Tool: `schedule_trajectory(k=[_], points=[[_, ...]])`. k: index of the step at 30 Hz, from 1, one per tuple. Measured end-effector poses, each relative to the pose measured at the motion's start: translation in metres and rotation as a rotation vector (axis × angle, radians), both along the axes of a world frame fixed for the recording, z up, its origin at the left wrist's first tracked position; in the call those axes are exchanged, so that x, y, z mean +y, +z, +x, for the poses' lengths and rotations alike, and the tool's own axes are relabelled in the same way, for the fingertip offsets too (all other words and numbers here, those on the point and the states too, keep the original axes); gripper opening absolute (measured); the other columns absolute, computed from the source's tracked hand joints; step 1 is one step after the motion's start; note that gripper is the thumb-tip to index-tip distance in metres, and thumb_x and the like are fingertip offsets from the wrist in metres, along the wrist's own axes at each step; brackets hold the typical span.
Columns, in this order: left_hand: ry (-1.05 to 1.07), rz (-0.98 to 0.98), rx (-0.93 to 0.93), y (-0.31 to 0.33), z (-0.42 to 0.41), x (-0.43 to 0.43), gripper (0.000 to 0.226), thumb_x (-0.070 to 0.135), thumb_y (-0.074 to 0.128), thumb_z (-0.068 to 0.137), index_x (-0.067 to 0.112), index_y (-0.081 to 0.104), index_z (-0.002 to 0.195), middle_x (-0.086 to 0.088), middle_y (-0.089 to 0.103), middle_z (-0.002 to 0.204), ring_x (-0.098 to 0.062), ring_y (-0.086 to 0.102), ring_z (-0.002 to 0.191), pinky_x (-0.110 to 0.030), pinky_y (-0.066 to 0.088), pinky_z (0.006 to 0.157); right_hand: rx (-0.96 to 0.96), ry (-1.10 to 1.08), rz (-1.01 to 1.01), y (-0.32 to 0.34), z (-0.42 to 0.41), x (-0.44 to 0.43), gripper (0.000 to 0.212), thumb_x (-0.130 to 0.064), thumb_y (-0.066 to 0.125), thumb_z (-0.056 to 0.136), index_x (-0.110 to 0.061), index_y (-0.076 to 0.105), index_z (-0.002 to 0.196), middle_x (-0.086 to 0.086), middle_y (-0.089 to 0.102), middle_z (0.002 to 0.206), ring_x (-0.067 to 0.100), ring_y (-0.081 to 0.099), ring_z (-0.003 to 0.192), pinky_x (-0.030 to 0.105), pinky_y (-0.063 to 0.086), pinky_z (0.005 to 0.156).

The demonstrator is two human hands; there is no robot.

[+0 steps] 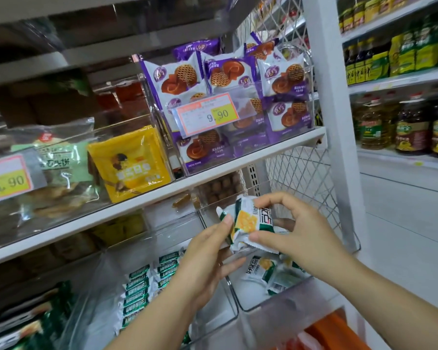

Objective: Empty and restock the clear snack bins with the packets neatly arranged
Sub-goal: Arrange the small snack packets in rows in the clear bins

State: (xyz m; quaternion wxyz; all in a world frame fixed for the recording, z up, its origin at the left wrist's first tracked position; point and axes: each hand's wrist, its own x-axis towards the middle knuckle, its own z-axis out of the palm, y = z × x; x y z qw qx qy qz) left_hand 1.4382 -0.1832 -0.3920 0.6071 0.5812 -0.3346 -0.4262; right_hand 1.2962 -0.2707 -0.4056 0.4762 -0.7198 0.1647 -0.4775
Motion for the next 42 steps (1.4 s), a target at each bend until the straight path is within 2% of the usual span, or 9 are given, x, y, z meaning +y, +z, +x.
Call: schedule_trajectory(k=[4,8,14,19,25,30,34,38,42], points=[[-0.089,-0.007,-0.040,0.001,-0.001,0.006,0.042,0.043,0.062,0.071,0.012,0.072,0.098,-0.003,0.074,0.098,-0.013,0.071,0.086,-0.032,0.059,0.076,0.079,-0.011,-0.137,-0.002,-0.003,-0.003,0.045,-0.016,0.085,0.067,-0.043,0.065,0.096,-0.027,0.059,0.121,-0.009,0.053,0.113,0.013,0.041,0.096],[-0.082,-0.001,-0.103,0.000,-0.001,0.006,0.036,0.037,0.067,0.068,0.009,0.065,0.090,-0.003,0.072,0.082,-0.013,0.069,0.076,-0.033,0.059,0.077,0.107,0.094,-0.152,-0.005,-0.001,-0.001,0.042,-0.011,0.082,0.071,-0.039,0.068,0.099,-0.033,0.055,0.126,-0.010,0.053,0.115,0.012,0.041,0.097],[-0.016,-0.086,-0.189,-0.003,0.004,0.010,0.048,0.035,0.076,0.064,0.008,0.067,0.102,-0.005,0.074,0.091,-0.016,0.070,0.079,-0.030,0.057,0.073,0.105,0.146,0.184,0.000,0.005,0.005,0.075,-0.053,0.071,0.056,-0.044,0.047,0.127,-0.025,0.055,0.124,-0.003,0.056,0.114,0.031,0.050,0.097],[0.033,-0.085,-0.323,-0.006,0.023,0.027,0.088,0.055,0.081,0.054,0.010,0.057,0.125,-0.007,0.069,0.116,-0.019,0.069,0.098,-0.032,0.054,0.085,0.186,0.362,0.366,0.007,0.018,0.013,0.058,-0.033,0.072,0.063,-0.018,0.061,0.118,-0.004,0.072,0.108,0.013,0.068,0.099,0.029,0.053,0.085],[0.197,-0.118,-0.278,-0.007,0.052,0.061,0.021,0.033,0.072,0.081,0.037,0.071,0.102,0.006,0.062,0.113,-0.008,0.063,0.100,-0.037,0.054,0.091,0.194,0.261,0.537,0.006,0.032,0.009,0.038,-0.019,0.075,0.071,-0.014,0.067,0.107,0.003,0.075,0.096,0.018,0.067,0.091,0.038,0.049,0.088],[0.242,-0.077,-0.253,-0.004,0.071,0.080,0.017,0.018,0.059,0.093,0.029,0.069,0.102,-0.005,0.051,0.092,-0.009,0.058,0.079,-0.022,0.055,0.071,0.382,0.079,0.310,0.009,0.048,0.014,0.086,-0.058,0.086,0.038,-0.027,0.062,0.115,-0.012,0.070,0.106,0.010,0.064,0.102,0.040,0.046,0.098],[0.325,-0.042,-0.033,-0.001,0.083,0.084,0.014,0.015,0.056,0.094,0.015,0.069,0.101,-0.003,0.060,0.114,-0.015,0.067,0.085,-0.023,0.056,0.063,0.348,0.095,0.247,0.007,0.063,0.018,0.038,-0.034,0.084,0.066,-0.034,0.061,0.096,-0.017,0.069,0.096,0.000,0.064,0.088,0.030,0.046,0.092],[0.193,-0.094,0.441,0.005,0.092,0.090,0.019,0.000,0.059,0.074,0.002,0.064,0.092,-0.018,0.057,0.105,-0.028,0.069,0.084,-0.036,0.060,0.069,0.365,0.088,0.220,0.002,0.072,0.022,0.046,-0.030,0.082,0.068,-0.030,0.061,0.109,-0.013,0.069,0.104,0.005,0.065,0.096,0.035,0.047,0.097],[0.239,-0.077,0.343,-0.005,0.096,0.086,0.037,-0.014,0.056,0.076,-0.001,0.056,0.111,-0.021,0.069,0.089,-0.022,0.071,0.076,-0.027,0.060,0.062,0.406,0.055,0.196,-0.005,0.075,0.024,0.054,-0.037,0.083,0.066,-0.030,0.062,0.114,-0.013,0.069,0.108,0.008,0.063,0.101,0.040,0.046,0.099]])
